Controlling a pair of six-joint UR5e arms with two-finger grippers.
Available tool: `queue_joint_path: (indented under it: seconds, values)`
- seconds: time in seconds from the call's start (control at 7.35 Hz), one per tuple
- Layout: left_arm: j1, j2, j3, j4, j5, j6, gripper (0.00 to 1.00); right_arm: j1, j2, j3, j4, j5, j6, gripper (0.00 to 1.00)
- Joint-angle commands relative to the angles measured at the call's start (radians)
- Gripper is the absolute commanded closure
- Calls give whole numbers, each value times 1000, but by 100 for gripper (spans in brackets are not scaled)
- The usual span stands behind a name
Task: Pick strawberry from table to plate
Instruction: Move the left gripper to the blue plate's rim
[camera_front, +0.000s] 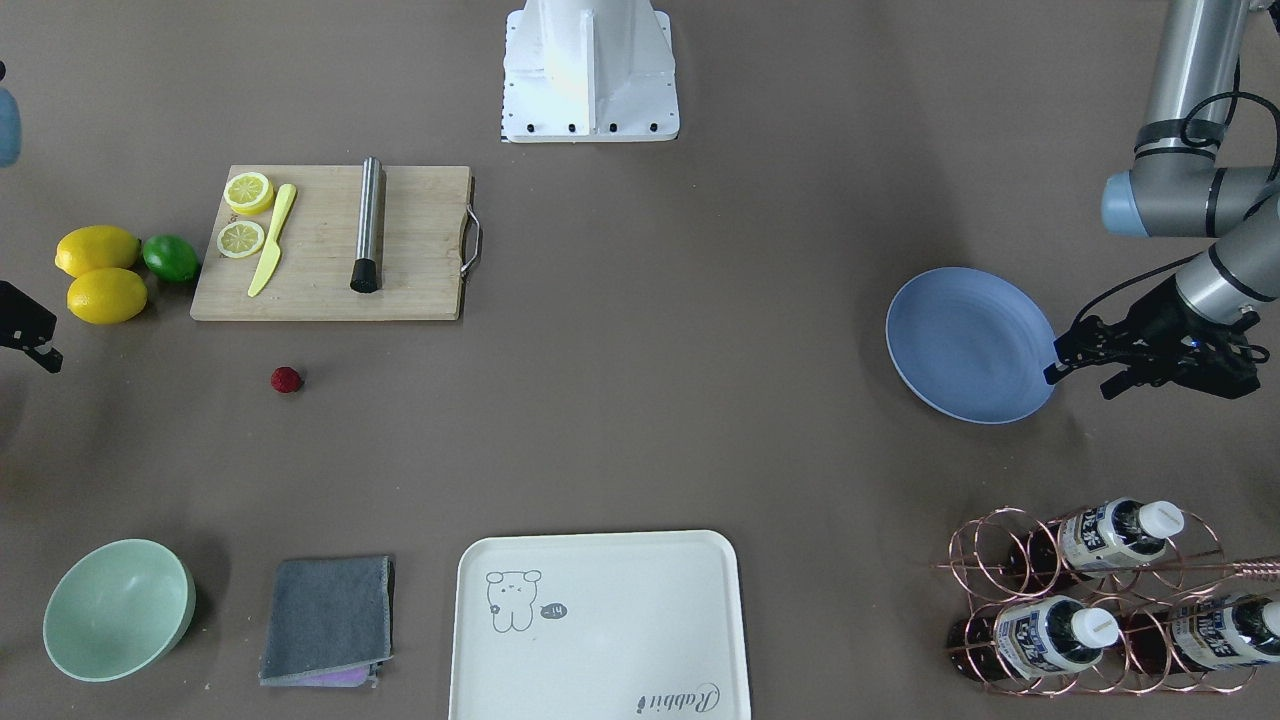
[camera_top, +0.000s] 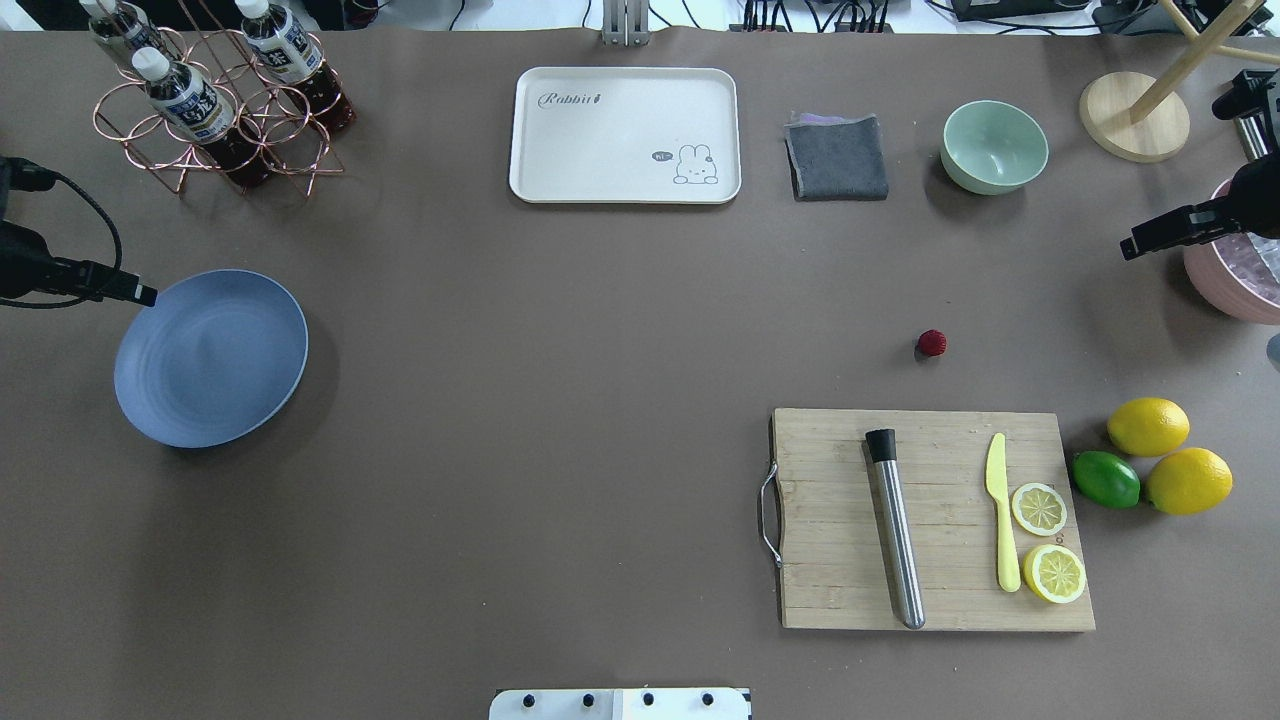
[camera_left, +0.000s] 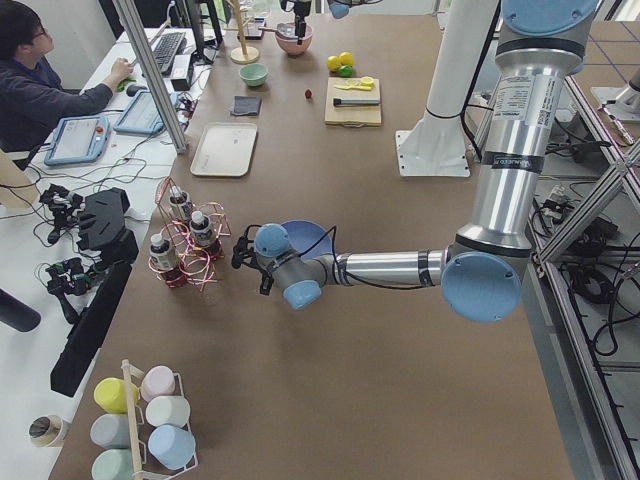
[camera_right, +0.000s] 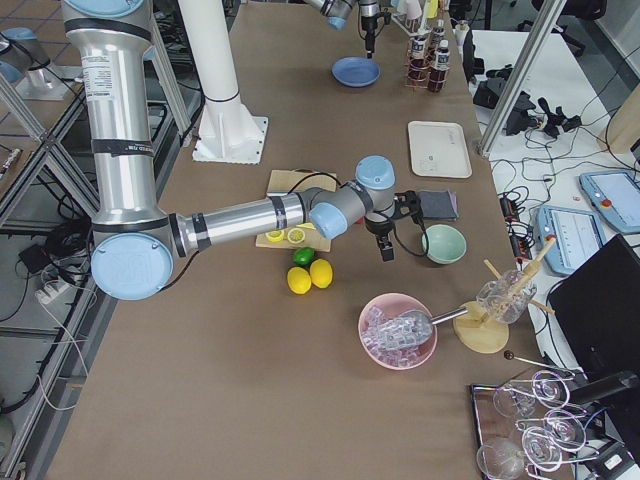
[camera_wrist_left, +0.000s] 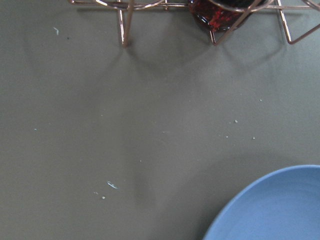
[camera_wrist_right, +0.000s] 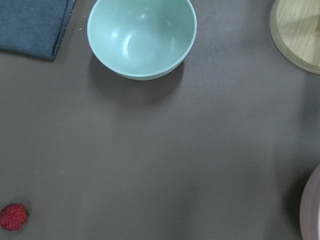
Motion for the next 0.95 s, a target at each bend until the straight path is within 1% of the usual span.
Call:
queue_joint_path:
  seconds: [0.0, 0.14, 0.27, 0.41, 0.54, 0.68, 0.82]
  values:
    - [3, 31, 3, -37, -7, -5, 26, -3, 3, -1, -1, -2, 1, 0]
    - [43, 41, 3, -71, -1, -31, 26, -4, 3, -1, -1, -4, 1, 0]
    - [86, 41, 4, -118, 4, -101, 29, -4, 3, -2, -1, -10, -1, 0]
    - [88, 41, 1, -132, 4, -123, 34, -4, 11, -7, -1, -13, -2, 0]
    - [88, 41, -3, -133, 2, -127, 69, -6, 11, -10, -1, -13, -4, 0]
    - [88, 41, -8, -134, -2, -127, 100, -6, 11, -10, -1, -13, -4, 0]
    - [88, 40, -9, -134, -5, -127, 100, -6, 11, -10, -1, -13, -2, 0]
